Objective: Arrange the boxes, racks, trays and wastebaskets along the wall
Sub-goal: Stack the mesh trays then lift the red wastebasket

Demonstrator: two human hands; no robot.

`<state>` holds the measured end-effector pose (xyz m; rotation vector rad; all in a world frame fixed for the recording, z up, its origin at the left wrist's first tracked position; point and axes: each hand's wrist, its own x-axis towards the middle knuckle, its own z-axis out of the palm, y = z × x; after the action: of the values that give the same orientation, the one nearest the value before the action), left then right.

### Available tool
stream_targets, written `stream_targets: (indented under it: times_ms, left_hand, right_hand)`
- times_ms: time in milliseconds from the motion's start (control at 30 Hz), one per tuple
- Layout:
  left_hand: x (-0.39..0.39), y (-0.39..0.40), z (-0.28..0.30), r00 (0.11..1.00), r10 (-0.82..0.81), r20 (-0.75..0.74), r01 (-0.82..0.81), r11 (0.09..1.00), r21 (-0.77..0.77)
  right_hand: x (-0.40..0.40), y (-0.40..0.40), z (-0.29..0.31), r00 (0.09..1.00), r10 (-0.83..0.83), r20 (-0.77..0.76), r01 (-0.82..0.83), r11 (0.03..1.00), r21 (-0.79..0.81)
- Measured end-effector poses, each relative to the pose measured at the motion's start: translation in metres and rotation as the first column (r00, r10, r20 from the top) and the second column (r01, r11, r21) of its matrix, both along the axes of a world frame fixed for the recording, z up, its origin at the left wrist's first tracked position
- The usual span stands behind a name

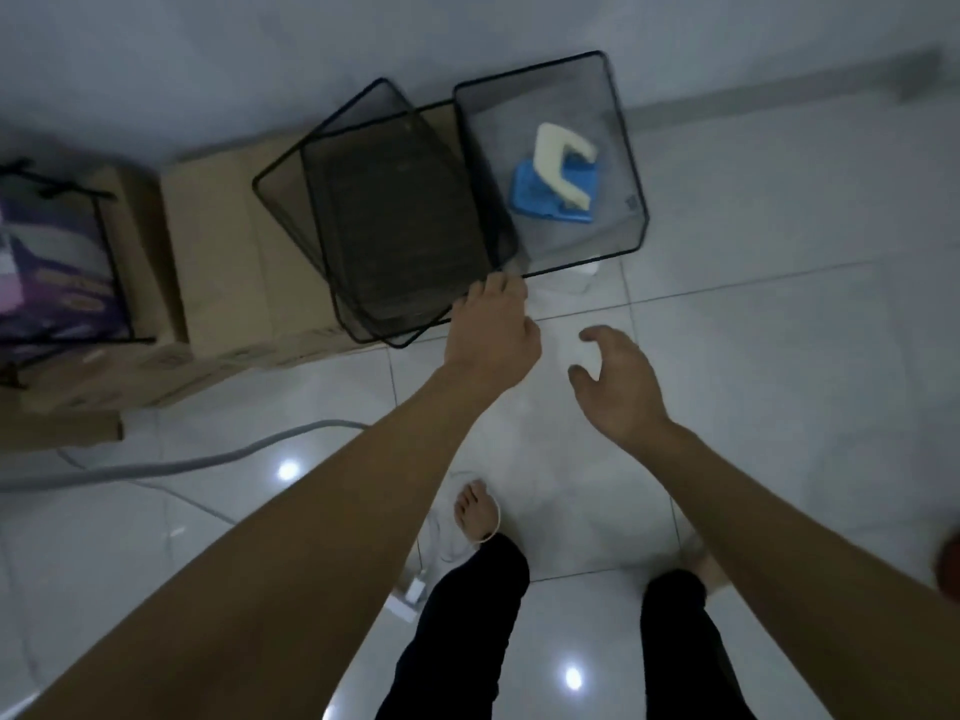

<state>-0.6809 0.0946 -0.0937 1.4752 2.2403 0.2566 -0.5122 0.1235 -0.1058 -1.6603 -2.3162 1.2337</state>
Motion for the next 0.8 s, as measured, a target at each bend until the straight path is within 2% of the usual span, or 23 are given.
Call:
stream_targets:
  times_ms: [267,600,800]
  left_hand:
    - [0.107,0.027,0.024,0.969,-0.245,0.025,0.247,0.964,-0.104]
    - [0.273,-0.011,0.022,0.871,-0.476,0.121,0.49,0.857,-0.158]
    - [0.364,-0.029,0.032,0.806,-0.581,0.113,0.592,0.788,-0.17]
  right_hand:
    - [0.115,-0.021,0.015,0.968,-0.245,0.06,0.25,0.964,-0.097]
    - [0.285,-0.099,0.023,0.833,-0.55,0.056,0.551,0.819,-0.161]
    - [0.383,-0.142,0.032,0.728,-0.682,0.068,0.683,0.713,-0.161]
